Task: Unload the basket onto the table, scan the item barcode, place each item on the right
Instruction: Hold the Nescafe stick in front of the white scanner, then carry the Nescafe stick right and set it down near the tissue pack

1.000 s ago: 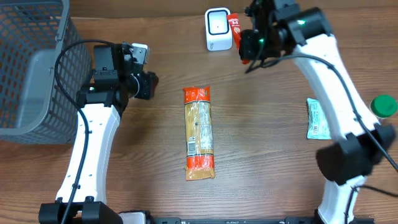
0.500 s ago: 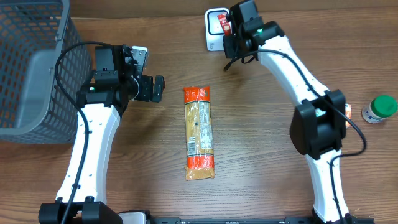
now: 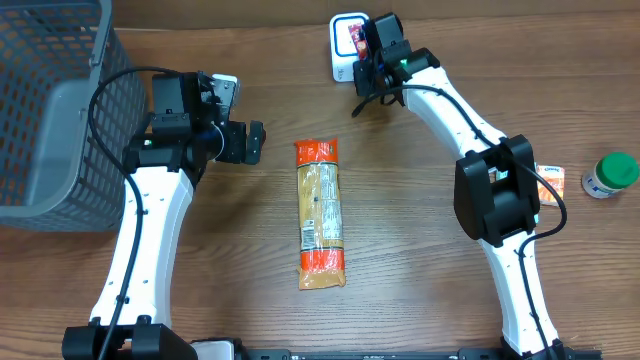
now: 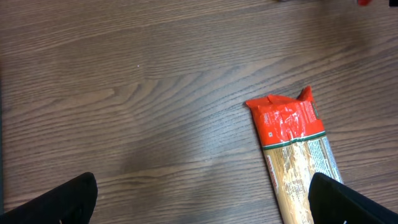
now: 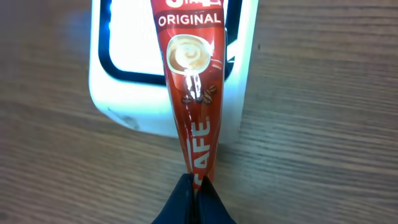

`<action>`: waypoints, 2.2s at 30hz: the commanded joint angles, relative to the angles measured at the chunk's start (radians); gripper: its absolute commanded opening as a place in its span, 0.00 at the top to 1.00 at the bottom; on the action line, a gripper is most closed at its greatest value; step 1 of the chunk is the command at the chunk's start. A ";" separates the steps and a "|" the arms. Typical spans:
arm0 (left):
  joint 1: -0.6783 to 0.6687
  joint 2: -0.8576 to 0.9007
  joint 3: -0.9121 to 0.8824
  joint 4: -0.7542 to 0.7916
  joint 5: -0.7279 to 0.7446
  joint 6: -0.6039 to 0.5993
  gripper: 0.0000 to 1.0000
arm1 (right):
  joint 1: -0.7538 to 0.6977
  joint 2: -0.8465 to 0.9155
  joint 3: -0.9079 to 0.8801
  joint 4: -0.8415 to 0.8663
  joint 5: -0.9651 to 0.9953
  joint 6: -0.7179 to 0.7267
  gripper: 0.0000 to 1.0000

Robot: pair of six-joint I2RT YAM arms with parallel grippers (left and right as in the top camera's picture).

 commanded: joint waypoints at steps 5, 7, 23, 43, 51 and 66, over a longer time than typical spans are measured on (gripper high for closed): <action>0.001 0.009 0.001 -0.002 -0.010 -0.010 0.00 | 0.007 0.002 0.030 0.035 -0.016 0.084 0.96; 0.002 0.009 0.001 -0.002 -0.010 -0.010 0.00 | 0.008 0.003 0.030 0.057 -0.015 0.084 0.96; 0.002 0.009 0.001 -0.002 -0.010 -0.010 0.00 | 0.011 0.047 0.029 0.039 -0.075 0.114 0.96; 0.002 0.008 0.001 -0.003 -0.010 -0.010 0.00 | -0.145 -0.491 0.031 -0.678 -0.075 0.137 0.96; 0.002 0.009 0.001 -0.002 -0.010 -0.010 0.00 | -0.291 -0.506 -0.042 -0.963 -0.068 0.136 0.92; 0.002 0.009 0.001 -0.002 -0.010 -0.010 0.00 | -0.346 -0.506 -0.503 -0.875 0.171 0.237 0.92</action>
